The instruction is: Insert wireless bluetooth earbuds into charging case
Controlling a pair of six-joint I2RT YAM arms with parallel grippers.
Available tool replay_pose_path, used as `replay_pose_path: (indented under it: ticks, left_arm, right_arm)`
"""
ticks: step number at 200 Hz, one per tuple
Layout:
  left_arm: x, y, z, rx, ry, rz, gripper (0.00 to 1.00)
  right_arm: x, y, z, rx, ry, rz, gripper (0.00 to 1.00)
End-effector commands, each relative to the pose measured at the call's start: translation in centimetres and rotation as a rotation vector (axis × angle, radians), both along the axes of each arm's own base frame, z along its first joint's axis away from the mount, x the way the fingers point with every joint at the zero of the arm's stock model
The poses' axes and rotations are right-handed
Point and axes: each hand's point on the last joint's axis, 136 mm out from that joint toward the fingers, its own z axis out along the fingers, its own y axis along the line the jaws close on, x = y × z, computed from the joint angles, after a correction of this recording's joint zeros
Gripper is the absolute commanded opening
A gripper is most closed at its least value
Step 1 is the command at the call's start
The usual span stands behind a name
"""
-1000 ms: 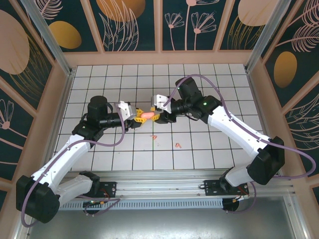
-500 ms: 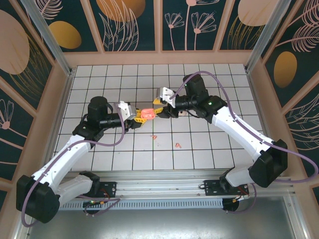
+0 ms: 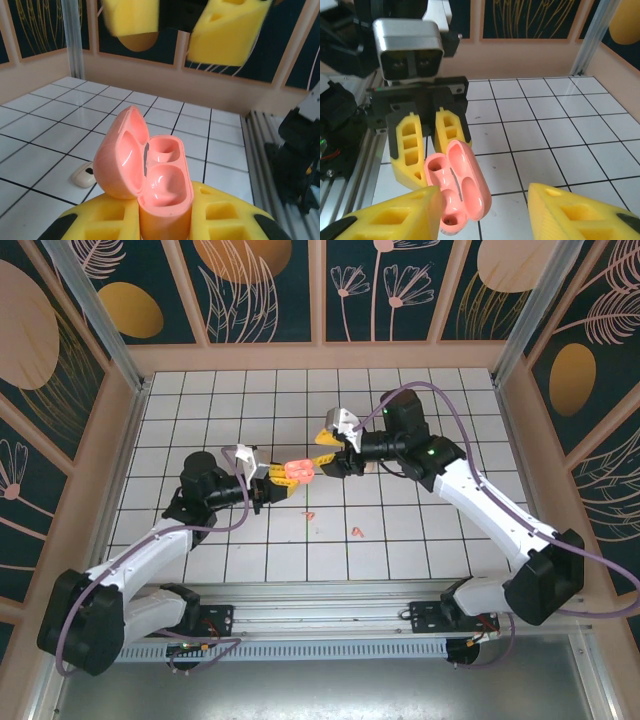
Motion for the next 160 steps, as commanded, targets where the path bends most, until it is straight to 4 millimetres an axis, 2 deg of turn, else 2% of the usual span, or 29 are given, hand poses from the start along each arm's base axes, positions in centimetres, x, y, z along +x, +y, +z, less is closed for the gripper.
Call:
replay_pose_path:
  ticks: [1,16,36,83,114,132,160]
  left_arm:
    - [-0.1,-0.1,2.1,-0.111,-0.015,-0.005,0.17]
    - [0.3,0.1,1.3,-0.127,0.001,0.024,0.17]
    - [0.6,0.1,0.0,-0.139,0.041,0.040,0.17]
    - [0.9,0.3,-2.6,-0.143,0.119,0.065,0.17]
    - [1.0,0.3,-3.1,-0.131,0.131,0.071,0.17]
    - [1.0,0.3,-3.3,-0.126,0.135,0.074,0.17]
    - [1.1,0.3,-3.4,-0.124,0.145,0.077,0.17]
  right_arm:
    - [-0.2,-1.3,1.5,0.064,0.071,-0.046,0.49]
    - [0.0,-2.1,0.8,0.059,0.153,-0.108,0.49]
    - [0.4,-3.0,-1.5,0.009,0.278,-0.213,0.49]
    - [1.1,-6.6,-9.7,-0.188,0.654,-0.563,0.43]
    - [-0.6,-8.3,-15.4,-0.364,0.852,-0.697,0.40]
    - [-2.3,-8.4,-18.4,-0.504,0.846,-0.717,0.40]
    - [-3.8,-8.9,-22.4,-0.702,0.832,-0.747,0.41]
